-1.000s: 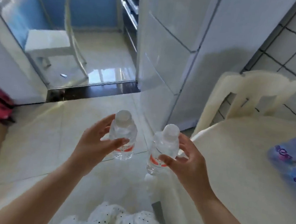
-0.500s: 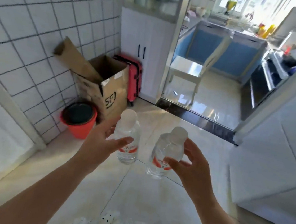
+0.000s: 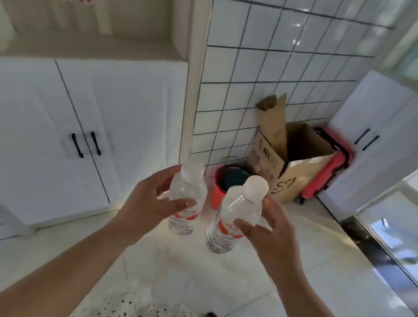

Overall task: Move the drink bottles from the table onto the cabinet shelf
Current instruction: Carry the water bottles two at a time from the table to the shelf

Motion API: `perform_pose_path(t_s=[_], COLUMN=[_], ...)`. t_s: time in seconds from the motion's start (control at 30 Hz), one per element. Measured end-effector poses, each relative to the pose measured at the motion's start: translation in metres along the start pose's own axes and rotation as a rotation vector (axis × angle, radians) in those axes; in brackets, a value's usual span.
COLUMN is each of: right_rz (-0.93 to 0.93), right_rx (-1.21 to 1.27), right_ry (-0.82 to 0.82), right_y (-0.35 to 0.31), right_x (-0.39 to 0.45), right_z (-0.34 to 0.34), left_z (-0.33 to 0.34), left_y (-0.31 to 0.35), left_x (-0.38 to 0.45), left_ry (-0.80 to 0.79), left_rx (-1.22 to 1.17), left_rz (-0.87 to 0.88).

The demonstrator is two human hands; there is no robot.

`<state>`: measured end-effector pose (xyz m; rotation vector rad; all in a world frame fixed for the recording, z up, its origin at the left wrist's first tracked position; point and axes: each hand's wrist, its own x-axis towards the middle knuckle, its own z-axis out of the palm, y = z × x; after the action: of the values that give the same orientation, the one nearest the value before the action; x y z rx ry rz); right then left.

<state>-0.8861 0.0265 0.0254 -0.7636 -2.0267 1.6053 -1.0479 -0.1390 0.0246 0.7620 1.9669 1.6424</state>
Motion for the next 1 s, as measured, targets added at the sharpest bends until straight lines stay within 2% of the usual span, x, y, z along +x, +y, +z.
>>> perform_pose_path(t_s=[0.2, 0.4, 0.6, 0.73, 1.0], right_rz=[-0.007, -0.053, -0.117, -0.197, -0.312], right_rx=[-0.023, -0.038, -0.027, -0.043, -0.035], right_ry=[-0.210, -0.378, -0.460, -0.453, -0.369], right_y=[-0.012, -0.032, -0.072, -0.106, -0.169], right_x=[0.093, 0.209, 0.317, 0.371, 0.469], right_z=[0.077, 0.153, 0.208, 0.231, 0.270], left_z=[-0.073, -0.139, -0.198, -0.229, -0.289], left_y=[-0.022, -0.029, -0.010, 0.005, 0.045], left_x=[0.039, 0.116, 0.203, 0.252, 0.355], left_ry=[0.249, 0.439, 0.572, 0.596, 0.524], left_rx=[-0.019, -0.037, -0.022, -0.052, -0.108], left_rz=[-0.073, -0.080, -0.046, -0.021, 0.074])
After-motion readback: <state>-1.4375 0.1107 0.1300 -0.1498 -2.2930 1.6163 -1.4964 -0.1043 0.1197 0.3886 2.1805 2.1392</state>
